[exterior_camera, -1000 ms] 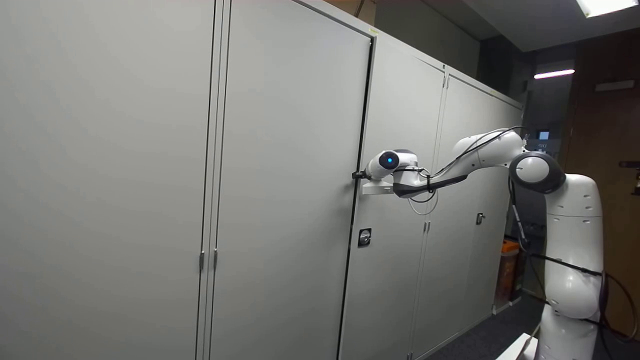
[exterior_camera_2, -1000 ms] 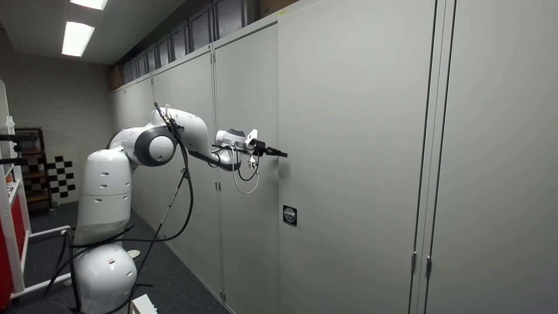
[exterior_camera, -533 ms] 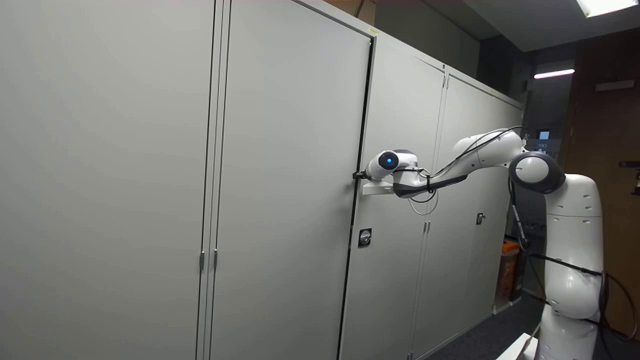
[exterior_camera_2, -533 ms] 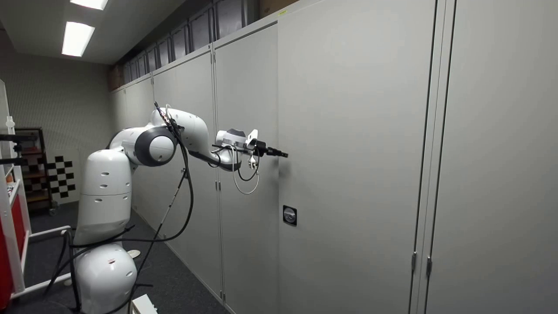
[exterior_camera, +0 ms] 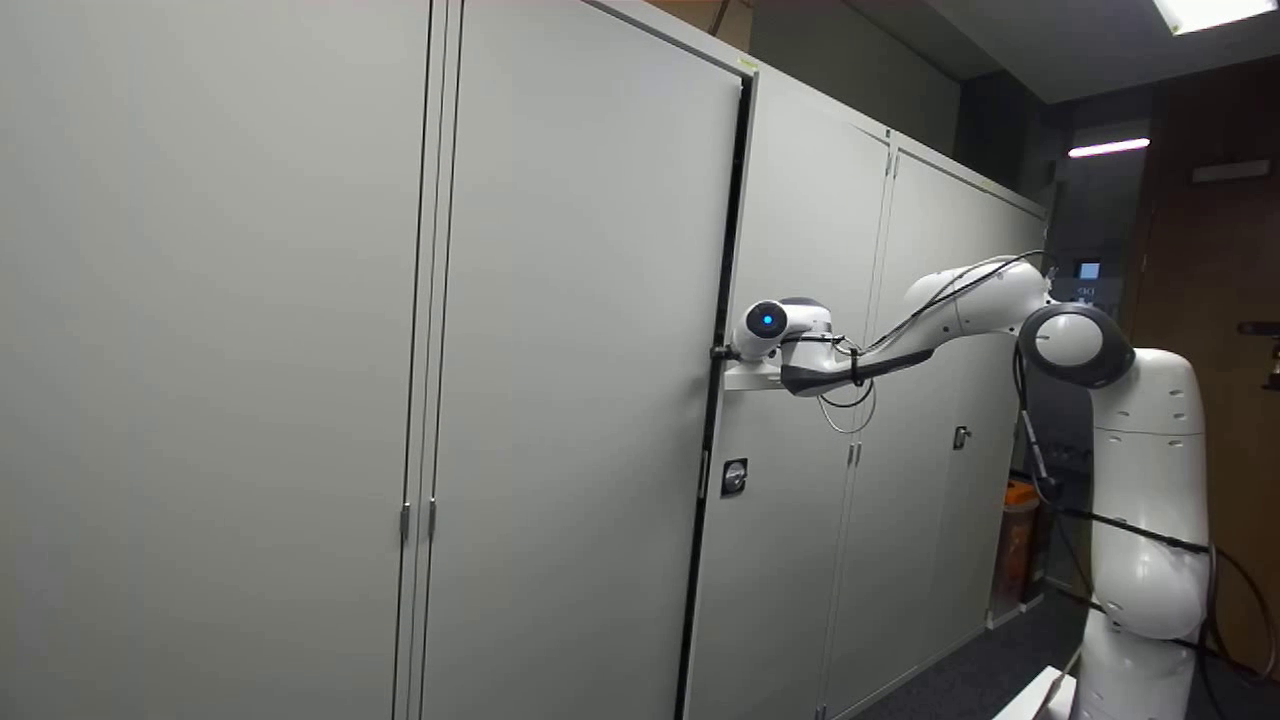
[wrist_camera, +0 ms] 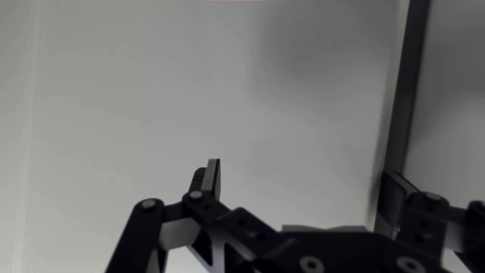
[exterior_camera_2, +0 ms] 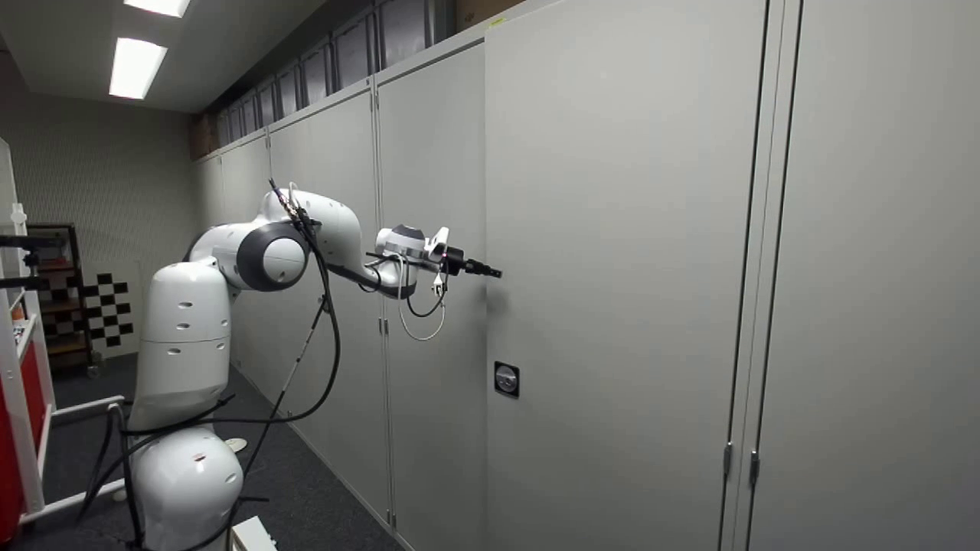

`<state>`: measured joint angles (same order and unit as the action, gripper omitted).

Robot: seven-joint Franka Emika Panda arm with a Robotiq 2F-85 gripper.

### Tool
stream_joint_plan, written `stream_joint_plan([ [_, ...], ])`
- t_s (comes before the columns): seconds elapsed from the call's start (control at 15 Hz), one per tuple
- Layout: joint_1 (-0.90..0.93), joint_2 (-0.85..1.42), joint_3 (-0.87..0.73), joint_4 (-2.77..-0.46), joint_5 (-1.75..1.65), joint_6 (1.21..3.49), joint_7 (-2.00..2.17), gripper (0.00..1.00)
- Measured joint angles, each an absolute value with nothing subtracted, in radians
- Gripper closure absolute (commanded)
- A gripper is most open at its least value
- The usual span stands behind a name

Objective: Open the locker on the right

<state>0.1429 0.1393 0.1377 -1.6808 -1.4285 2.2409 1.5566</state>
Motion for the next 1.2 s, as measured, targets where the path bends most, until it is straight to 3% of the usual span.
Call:
stream_joint_plan([
  [1.2,0.16,0.058,0.142,-1.76,-1.336,2.109,1.557,0.0],
])
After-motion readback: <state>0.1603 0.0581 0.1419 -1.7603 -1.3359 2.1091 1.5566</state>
